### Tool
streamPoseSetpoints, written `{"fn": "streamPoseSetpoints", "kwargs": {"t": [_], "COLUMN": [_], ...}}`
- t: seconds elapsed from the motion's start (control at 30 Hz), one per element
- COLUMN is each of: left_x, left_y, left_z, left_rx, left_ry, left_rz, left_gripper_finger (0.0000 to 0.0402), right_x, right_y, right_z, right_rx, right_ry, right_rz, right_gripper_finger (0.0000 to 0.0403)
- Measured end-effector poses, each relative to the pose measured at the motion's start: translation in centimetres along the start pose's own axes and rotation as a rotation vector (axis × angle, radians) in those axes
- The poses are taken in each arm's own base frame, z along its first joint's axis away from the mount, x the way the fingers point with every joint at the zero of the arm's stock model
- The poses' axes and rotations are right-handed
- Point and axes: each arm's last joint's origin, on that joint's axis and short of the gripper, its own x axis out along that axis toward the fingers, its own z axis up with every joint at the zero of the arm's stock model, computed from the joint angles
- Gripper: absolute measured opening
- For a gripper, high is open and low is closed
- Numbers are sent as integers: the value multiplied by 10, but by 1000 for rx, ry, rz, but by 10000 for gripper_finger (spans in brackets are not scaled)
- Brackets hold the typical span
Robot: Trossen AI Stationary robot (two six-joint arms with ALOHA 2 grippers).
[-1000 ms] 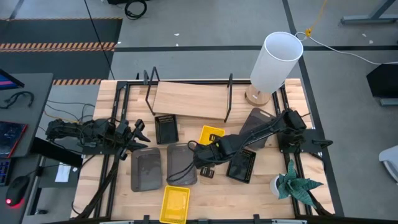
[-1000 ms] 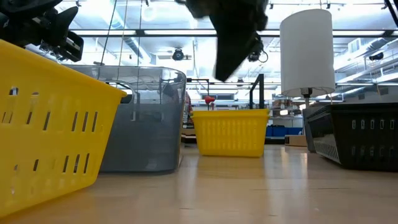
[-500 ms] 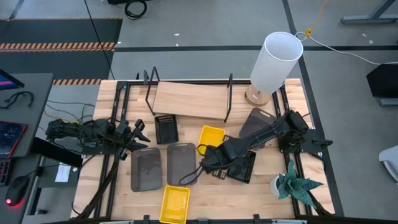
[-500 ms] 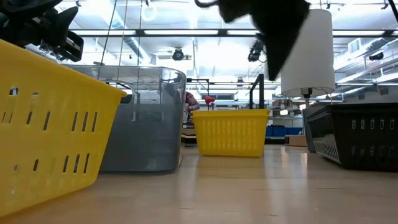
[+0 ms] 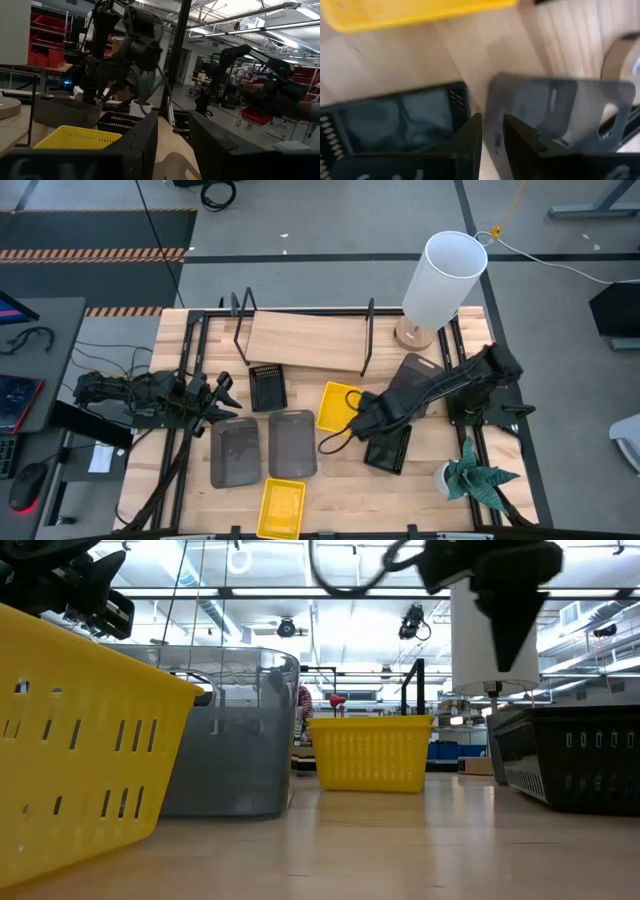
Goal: Stack baskets on shelf by color
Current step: Stack the top gray bin on top of the bottom right gray bin
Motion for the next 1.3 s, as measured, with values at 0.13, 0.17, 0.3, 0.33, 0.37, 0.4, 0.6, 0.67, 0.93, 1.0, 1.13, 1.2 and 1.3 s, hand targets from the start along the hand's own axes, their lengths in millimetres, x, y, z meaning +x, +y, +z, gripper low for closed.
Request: {"fn": "streamPoseSetpoints", "kwargs": {"t": [0.13,0.17,0.3,0.33,0.37,0.4,0.6,0.67,0.93,1.0,1.13,1.2,1.3], "left_x": [0,0,0,0,0,0,0,0,0,0,0,0,0], "left_y": [0,0,0,0,0,0,0,0,0,0,0,0,0], "left_z": [0,0,0,0,0,0,0,0,0,0,0,0,0], "left_rx": [0,0,0,0,0,0,0,0,0,0,0,0,0], "left_ry": [0,0,0,0,0,0,0,0,0,-1,-1,-1,-1], "left_rz": [0,0,0,1,0,0,0,0,0,0,0,0,0], "left_gripper_finger": [117,117,117,117,117,117,117,117,117,117,117,117,117], "right_x": [4,5,13,16,19,23,44,50,71,76,84,88,93], "right_y": [-20,-25,-42,-46,-49,-52,-58,-57,-60,-62,-63,-63,-63], "right_z": [-13,-15,-21,-23,-25,-27,-30,-30,-29,-29,-29,-31,-33], "right_rx": [69,81,132,145,156,166,180,170,141,136,134,133,131], "right_ry": [21,20,13,20,28,35,40,40,43,31,19,17,19], "right_rz": [47,60,122,138,149,160,224,253,272,251,248,249,248], "right_gripper_finger": [92,96,113,116,117,118,119,119,111,104,80,64,30]}}
